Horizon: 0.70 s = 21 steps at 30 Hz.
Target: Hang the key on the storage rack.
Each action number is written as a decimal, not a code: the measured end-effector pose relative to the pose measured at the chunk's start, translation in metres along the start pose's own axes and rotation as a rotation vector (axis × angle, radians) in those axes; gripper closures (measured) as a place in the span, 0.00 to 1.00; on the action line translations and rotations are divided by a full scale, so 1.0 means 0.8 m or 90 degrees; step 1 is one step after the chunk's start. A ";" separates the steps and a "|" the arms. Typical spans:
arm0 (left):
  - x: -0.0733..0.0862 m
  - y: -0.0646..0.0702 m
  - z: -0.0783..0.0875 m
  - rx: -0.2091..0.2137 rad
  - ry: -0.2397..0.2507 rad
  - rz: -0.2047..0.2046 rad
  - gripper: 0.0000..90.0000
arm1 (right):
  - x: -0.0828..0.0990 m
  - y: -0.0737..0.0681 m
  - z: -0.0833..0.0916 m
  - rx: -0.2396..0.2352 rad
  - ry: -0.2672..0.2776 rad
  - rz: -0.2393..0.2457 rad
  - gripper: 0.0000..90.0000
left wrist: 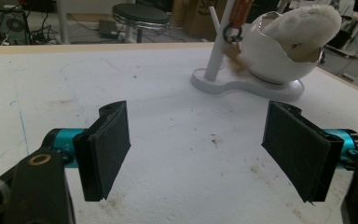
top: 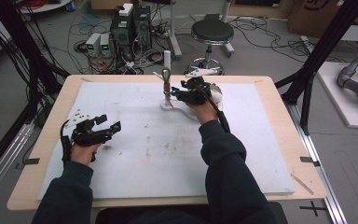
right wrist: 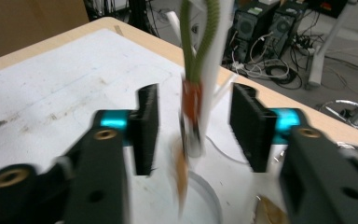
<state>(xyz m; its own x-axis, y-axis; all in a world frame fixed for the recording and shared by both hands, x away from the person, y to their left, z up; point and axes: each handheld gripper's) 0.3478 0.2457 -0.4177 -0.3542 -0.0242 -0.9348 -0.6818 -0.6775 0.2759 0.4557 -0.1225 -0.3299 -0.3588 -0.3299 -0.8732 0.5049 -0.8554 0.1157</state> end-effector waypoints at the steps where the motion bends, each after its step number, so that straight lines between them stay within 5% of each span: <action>1: 0.000 0.000 0.000 -0.001 0.000 -0.002 0.25 | 0.000 0.002 0.003 0.001 0.001 0.004 0.57; 6: 0.000 -0.001 0.001 -0.007 0.004 0.004 0.25 | 0.011 0.026 0.030 0.005 0.053 0.033 0.48; 14: 0.001 -0.006 0.003 -0.021 0.003 0.009 0.22 | 0.052 0.062 0.059 -0.006 0.039 0.034 0.23; 21: 0.002 -0.009 0.005 -0.022 -0.010 -0.012 0.22 | 0.088 0.080 0.080 0.013 0.026 0.025 0.23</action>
<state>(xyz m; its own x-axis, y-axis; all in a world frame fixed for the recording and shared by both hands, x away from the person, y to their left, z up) 0.3497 0.2533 -0.4203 -0.3517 0.0004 -0.9361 -0.6659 -0.7029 0.2499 0.4126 -0.2264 -0.3532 -0.3060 -0.3467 -0.8867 0.5019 -0.8501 0.1592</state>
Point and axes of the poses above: each handheld gripper's, and its own axes: z roughly backward along the jaws, x roughly out of its underside, y roughly to its right, and after that the axes turned 12 degrees about x, right-handed
